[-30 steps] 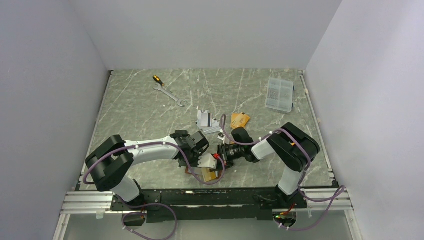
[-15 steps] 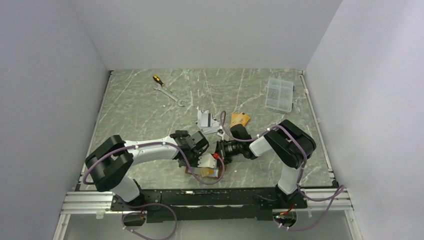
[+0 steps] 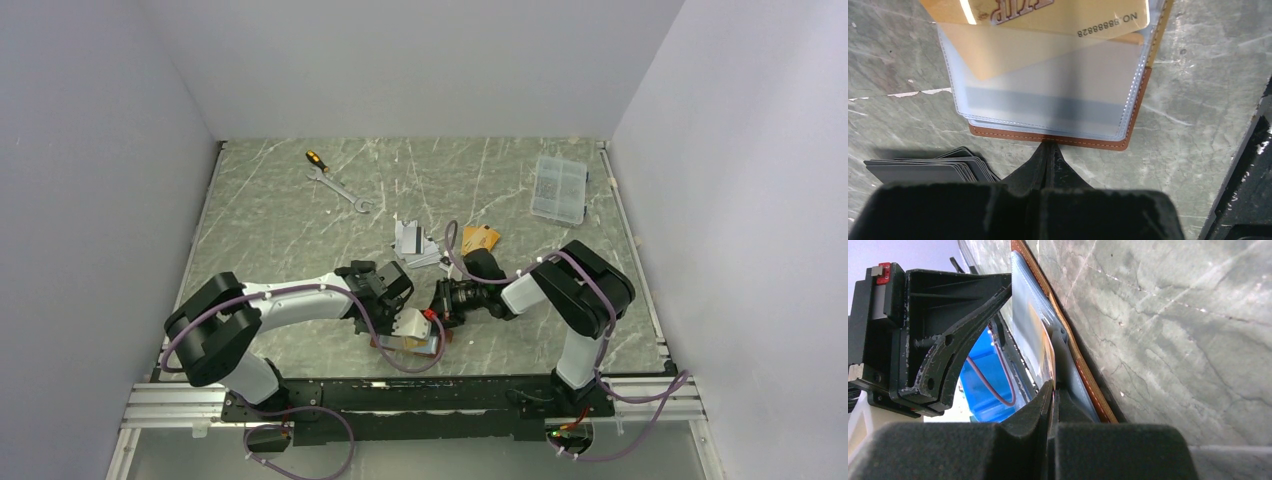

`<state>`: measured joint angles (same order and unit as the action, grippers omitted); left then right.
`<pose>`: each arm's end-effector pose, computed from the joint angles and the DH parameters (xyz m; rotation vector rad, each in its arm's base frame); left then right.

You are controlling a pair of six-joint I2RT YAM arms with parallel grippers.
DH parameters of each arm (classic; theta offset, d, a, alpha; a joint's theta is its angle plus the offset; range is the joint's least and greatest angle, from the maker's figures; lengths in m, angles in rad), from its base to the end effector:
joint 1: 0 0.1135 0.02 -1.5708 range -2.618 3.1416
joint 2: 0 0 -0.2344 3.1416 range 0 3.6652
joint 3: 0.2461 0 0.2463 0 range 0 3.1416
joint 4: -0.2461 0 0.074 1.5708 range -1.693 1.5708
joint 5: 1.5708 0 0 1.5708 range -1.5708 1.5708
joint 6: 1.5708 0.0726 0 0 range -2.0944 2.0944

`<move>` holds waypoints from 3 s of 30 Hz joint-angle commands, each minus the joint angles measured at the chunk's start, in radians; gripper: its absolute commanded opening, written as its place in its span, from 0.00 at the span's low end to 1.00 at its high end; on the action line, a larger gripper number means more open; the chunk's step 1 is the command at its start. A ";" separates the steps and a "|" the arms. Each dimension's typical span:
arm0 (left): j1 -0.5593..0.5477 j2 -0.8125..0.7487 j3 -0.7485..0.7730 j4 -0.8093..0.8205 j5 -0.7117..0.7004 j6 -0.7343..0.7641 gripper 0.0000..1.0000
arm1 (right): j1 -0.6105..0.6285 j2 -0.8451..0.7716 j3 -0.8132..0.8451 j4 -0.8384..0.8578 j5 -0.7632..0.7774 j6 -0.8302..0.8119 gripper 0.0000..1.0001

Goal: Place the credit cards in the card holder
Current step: Insert the credit card into the card holder, then close the card holder at the center of the board.

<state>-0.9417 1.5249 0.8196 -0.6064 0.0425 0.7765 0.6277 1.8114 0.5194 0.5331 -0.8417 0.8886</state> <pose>0.1549 -0.2182 0.0968 2.1903 1.8785 -0.0921 0.2014 0.2130 0.0438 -0.1594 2.6718 1.6310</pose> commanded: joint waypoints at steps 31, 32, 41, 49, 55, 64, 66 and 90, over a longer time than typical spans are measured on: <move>-0.052 -0.048 -0.116 0.028 0.120 0.014 0.00 | 0.143 -0.046 -0.169 0.295 0.404 0.264 0.00; -0.052 -0.059 -0.118 0.030 0.122 0.015 0.00 | 0.150 -0.047 -0.170 0.297 0.416 0.271 0.00; -0.053 -0.075 -0.109 0.013 0.144 0.014 0.00 | 0.216 -0.071 -0.111 0.145 0.504 0.277 0.07; -0.034 -0.115 -0.138 0.037 0.137 0.008 0.00 | 0.219 -0.249 -0.066 -0.198 0.584 0.200 0.45; -0.021 -0.132 -0.160 0.055 0.138 0.005 0.00 | 0.230 -0.339 -0.053 -0.323 0.628 0.183 0.52; -0.003 -0.190 -0.144 0.090 0.152 -0.006 0.00 | 0.293 -0.354 0.082 -0.554 0.720 0.121 0.54; 0.023 -0.219 -0.138 0.085 0.168 -0.004 0.00 | 0.316 -0.333 0.135 -0.654 0.769 0.113 0.58; 0.514 -0.536 -0.127 -0.160 0.337 0.066 0.00 | 0.545 -0.016 0.599 -1.176 1.095 0.129 0.77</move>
<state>-0.4503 1.0321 0.6785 -0.7219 0.3252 0.8257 1.1320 1.7077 1.0187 -0.4706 0.1593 1.0245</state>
